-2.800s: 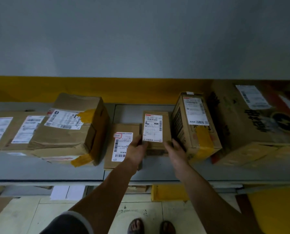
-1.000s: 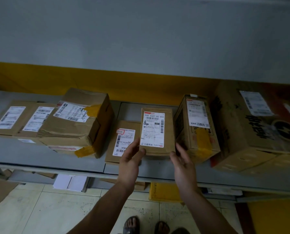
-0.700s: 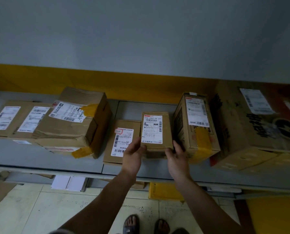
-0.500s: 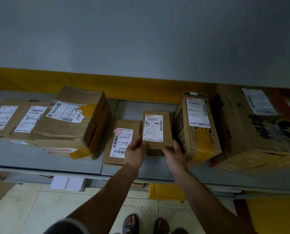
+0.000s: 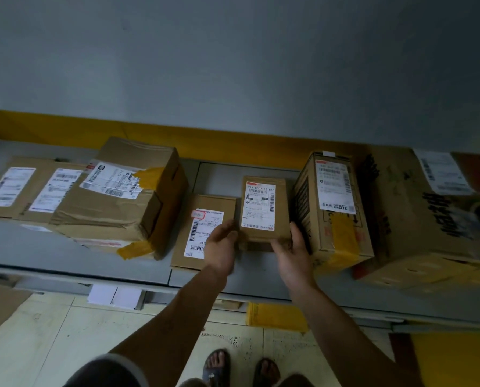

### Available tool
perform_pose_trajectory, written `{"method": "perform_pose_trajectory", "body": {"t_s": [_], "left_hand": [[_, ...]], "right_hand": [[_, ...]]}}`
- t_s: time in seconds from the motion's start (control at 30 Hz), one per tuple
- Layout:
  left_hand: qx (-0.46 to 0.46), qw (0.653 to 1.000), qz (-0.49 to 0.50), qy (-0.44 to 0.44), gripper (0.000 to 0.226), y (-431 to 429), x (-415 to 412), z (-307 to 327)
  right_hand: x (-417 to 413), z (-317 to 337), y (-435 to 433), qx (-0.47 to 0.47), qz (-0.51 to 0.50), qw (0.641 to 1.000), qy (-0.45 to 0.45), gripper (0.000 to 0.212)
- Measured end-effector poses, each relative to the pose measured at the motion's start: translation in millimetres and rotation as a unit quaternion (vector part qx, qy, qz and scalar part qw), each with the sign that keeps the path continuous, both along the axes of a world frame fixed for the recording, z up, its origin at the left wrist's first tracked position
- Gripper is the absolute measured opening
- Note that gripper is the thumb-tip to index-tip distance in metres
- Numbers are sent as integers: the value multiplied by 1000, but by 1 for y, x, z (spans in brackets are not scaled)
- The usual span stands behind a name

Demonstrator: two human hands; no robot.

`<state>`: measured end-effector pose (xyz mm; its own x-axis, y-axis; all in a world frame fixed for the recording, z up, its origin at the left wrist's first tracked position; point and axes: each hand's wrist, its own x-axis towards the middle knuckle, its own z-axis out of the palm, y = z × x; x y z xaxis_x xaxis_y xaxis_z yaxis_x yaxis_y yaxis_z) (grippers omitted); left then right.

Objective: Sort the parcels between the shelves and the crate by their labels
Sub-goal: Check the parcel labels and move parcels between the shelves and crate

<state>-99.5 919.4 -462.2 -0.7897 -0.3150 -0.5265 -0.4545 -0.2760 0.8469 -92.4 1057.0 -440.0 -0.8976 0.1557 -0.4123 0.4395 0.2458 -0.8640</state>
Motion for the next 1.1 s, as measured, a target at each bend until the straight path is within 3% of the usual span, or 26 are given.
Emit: {"method": "perform_pose_trajectory", "body": {"t_s": [0.23,0.33,0.57,0.73,0.9,1.0,1.1], "left_hand": [[-30,998,59,8,27,-35,25,2],[-50,996,72,17,25,-51,36,2],[-138,990,29,28,36,-79,49,-6],[-120,992,-20,-14,50,-91,45,-10],[-100,992,-46,-67,58,-101,41,-20],[-89,991,-50,-81,56,-105,39,-22],[-86,992,-56,-76,45,-109,40,-20]], "right_hand": [[29,-3,-7,7,24,994,102,52],[39,-2,-25,21,97,986,132,50],[43,-9,-67,32,177,983,-21,50],[45,-11,-82,25,155,985,-77,51],[42,-20,-95,-22,107,987,-119,34],[40,-19,-100,-26,75,988,-132,18],[41,-16,-102,-24,56,988,-138,19]]}}
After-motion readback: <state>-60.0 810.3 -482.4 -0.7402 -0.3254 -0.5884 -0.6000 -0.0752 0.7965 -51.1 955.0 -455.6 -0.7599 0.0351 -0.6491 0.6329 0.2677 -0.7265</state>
